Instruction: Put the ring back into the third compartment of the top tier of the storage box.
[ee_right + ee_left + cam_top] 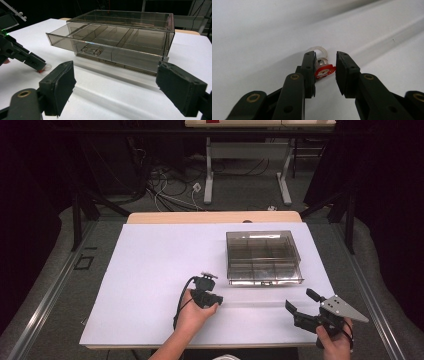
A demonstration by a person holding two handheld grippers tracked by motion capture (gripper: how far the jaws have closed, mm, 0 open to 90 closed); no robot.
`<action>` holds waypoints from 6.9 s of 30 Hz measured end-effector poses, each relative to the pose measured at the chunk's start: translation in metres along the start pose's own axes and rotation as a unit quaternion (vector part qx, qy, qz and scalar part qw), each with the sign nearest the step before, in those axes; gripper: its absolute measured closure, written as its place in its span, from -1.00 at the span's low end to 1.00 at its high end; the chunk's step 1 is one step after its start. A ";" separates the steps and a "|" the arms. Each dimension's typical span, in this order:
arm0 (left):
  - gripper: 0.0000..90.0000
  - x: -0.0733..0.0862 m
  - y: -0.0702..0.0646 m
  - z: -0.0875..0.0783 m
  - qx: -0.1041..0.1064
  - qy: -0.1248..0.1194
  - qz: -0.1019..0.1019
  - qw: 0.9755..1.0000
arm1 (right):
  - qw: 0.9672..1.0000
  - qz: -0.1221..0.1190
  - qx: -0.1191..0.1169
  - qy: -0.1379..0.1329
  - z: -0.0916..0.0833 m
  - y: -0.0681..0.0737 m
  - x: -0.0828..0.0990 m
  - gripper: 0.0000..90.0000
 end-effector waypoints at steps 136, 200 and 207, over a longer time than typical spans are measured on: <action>0.55 -0.090 -0.030 -0.077 0.039 -0.117 0.014 0.992 | 1.000 0.011 0.005 0.002 0.001 -0.004 0.002 -0.67; 0.55 -0.130 -0.126 -0.043 0.079 -0.106 0.090 0.987 | 1.000 0.010 0.004 -0.004 -0.002 -0.004 0.000 -0.67; 0.55 -0.131 -0.131 -0.037 0.083 -0.110 0.095 0.986 | 1.000 0.010 0.003 -0.004 -0.002 -0.004 0.000 -0.67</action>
Point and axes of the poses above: each handheld gripper's, and its own axes: z roughly forward along the jaws, x roughly out of its underside, y roughly to its left, the point moved 6 cm from there along z, roughly forward along the jaws, and after that the axes turned 4 degrees about -x, right-handed, at the moved point
